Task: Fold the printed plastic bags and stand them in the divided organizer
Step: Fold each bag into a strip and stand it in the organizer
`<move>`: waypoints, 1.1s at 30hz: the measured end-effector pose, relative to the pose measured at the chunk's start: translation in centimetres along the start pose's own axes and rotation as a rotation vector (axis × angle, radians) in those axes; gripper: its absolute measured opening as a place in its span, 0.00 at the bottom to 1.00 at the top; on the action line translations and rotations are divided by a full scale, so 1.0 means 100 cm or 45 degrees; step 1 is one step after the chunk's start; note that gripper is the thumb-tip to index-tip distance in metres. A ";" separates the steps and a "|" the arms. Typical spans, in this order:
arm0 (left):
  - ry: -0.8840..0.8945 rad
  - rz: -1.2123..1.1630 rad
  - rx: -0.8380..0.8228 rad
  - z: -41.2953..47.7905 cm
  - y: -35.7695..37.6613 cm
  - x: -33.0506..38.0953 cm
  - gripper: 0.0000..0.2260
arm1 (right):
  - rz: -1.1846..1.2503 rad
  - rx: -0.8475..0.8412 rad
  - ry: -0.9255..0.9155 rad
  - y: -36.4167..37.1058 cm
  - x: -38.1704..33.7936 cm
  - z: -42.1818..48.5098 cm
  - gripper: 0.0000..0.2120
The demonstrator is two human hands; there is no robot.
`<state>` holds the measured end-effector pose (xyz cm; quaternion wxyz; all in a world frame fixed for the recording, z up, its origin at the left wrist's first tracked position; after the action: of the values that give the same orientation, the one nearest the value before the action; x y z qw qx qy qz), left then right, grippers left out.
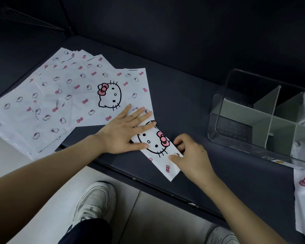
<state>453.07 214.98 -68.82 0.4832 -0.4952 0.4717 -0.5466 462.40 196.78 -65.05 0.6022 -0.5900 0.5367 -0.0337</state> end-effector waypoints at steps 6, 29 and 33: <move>-0.042 -0.290 0.253 -0.002 -0.021 0.017 0.27 | 0.663 -0.140 0.331 0.006 0.009 -0.008 0.21; -0.991 -1.688 0.206 -0.026 -0.017 0.051 0.16 | 0.821 -0.127 0.133 0.005 -0.015 0.010 0.06; -1.003 -1.639 0.226 -0.026 -0.019 0.052 0.19 | 0.733 0.009 0.183 0.012 -0.009 0.013 0.07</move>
<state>450.11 210.10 -66.62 0.2397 -0.7904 -0.1633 -0.5395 462.23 198.66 -65.75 0.5494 -0.4076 0.7232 0.0948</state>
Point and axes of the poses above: each hand's wrist, its own z-axis towards the middle knuckle, its own y-axis out of the palm, x = y × z, the point moved 5 cm from there along z, towards the middle knuckle, and after that the axes turned 3 degrees about x, right-handed, at the moved point
